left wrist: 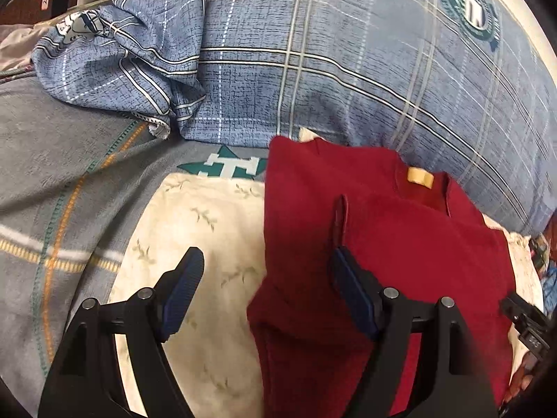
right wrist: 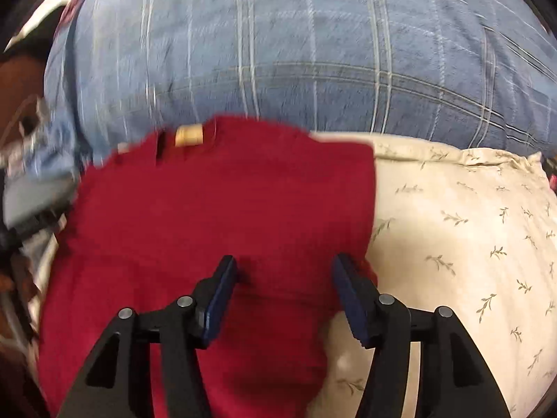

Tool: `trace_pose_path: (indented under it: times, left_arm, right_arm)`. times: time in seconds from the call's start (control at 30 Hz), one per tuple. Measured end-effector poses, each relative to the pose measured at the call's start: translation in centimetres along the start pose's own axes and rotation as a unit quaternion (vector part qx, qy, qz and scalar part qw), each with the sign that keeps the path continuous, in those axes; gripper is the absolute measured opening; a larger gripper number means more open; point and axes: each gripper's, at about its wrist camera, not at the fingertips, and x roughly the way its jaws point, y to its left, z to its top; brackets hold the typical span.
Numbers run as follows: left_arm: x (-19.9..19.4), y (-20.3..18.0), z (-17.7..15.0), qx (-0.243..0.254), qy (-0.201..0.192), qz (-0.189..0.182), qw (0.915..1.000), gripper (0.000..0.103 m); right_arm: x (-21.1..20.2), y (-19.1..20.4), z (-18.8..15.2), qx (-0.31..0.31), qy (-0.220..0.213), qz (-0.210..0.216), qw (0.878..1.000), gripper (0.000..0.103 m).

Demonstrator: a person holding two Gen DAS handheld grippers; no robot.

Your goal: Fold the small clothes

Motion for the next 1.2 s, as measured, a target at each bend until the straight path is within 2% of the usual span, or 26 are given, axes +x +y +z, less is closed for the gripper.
trace_pose_path:
  times: [0.07, 0.13, 0.2, 0.27, 0.33, 0.5, 0.63, 0.67, 0.7, 0.73, 0.77, 0.87, 0.97, 1.1, 1.17, 1.2]
  left_arm:
    - [-1.0, 0.0, -0.9, 0.008, 0.008, -0.001, 0.9999, 0.076]
    - [-1.9, -0.3, -2.0, 0.022, 0.03, -0.021, 0.9991, 0.076]
    - [-3.1, -0.6, -3.1, 0.039, 0.044, -0.036, 0.9976, 0.076]
    - [-4.9, -0.9, -4.3, 0.053, 0.04, -0.046, 0.9967, 0.076]
    - [-6.2, -0.6, -5.3, 0.054, 0.039, -0.054, 0.9963, 0.076]
    - [-8.6, 0.2, -8.6, 0.058, 0.058, -0.066, 0.9945, 0.076]
    - [-9.6, 0.4, -11.3, 0.067, 0.083, -0.069, 0.9919, 0.076]
    - [-9.6, 0.4, -12.1, 0.069, 0.093, -0.07, 0.9909, 0.076]
    - [-9.6, 0.4, -12.5, 0.07, 0.098, -0.07, 0.9903, 0.076]
    - [-9.6, 0.3, -12.9, 0.07, 0.102, -0.07, 0.9898, 0.076]
    - [-9.7, 0.3, -13.4, 0.068, 0.103, -0.069, 0.9899, 0.076]
    - [-10.5, 0.8, -14.1, 0.052, 0.101, -0.072, 0.9909, 0.076]
    - [-11.4, 1.4, -14.9, 0.046, 0.104, -0.078, 0.9905, 0.076]
    - [-12.2, 2.5, -16.1, 0.037, 0.112, -0.077, 0.99, 0.076]
    - [-12.5, 2.7, -16.7, 0.037, 0.121, -0.083, 0.9884, 0.076]
    - [-12.7, 2.8, -17.1, 0.039, 0.122, -0.083, 0.9883, 0.076]
  right_arm:
    - [-1.4, 0.4, -0.1, -0.013, 0.0, -0.011, 1.0, 0.059]
    - [-3.3, 0.7, -0.4, -0.014, -0.012, -0.001, 1.0, 0.06]
    - [-5.0, 0.6, -1.3, -0.01, -0.02, 0.005, 1.0, 0.067]
    - [-6.5, 0.0, -2.6, -0.001, -0.019, -0.001, 1.0, 0.072]
    - [-7.3, -1.0, -4.0, 0.016, -0.014, -0.002, 1.0, 0.072]
    - [-8.5, -3.6, -7.9, 0.085, 0.02, 0.051, 0.995, 0.072]
    - [-8.9, -3.6, -10.8, 0.089, 0.039, 0.088, 0.991, 0.072]
    - [-8.8, -3.4, -11.2, 0.084, 0.043, 0.088, 0.992, 0.069]
    - [-8.6, -2.8, -11.6, 0.071, 0.046, 0.084, 0.993, 0.054]
    - [-8.8, -2.0, -11.7, 0.049, 0.038, 0.072, 0.995, 0.023]
    - [-8.9, -1.2, -11.7, 0.025, 0.035, 0.07, 0.997, 0.015]
    - [-9.5, -0.2, -11.8, -0.003, 0.029, 0.054, 0.998, 0.009]
    - [-10.6, -1.0, -11.7, 0.004, 0.017, 0.04, 0.999, 0.008]
    - [-10.5, -1.7, -12.4, 0.021, 0.029, 0.038, 0.999, 0.008]
    - [-11.3, -2.4, -12.4, 0.054, 0.029, 0.065, 0.996, 0.018]
    - [-11.7, -3.3, -12.6, 0.088, 0.034, 0.092, 0.991, 0.034]
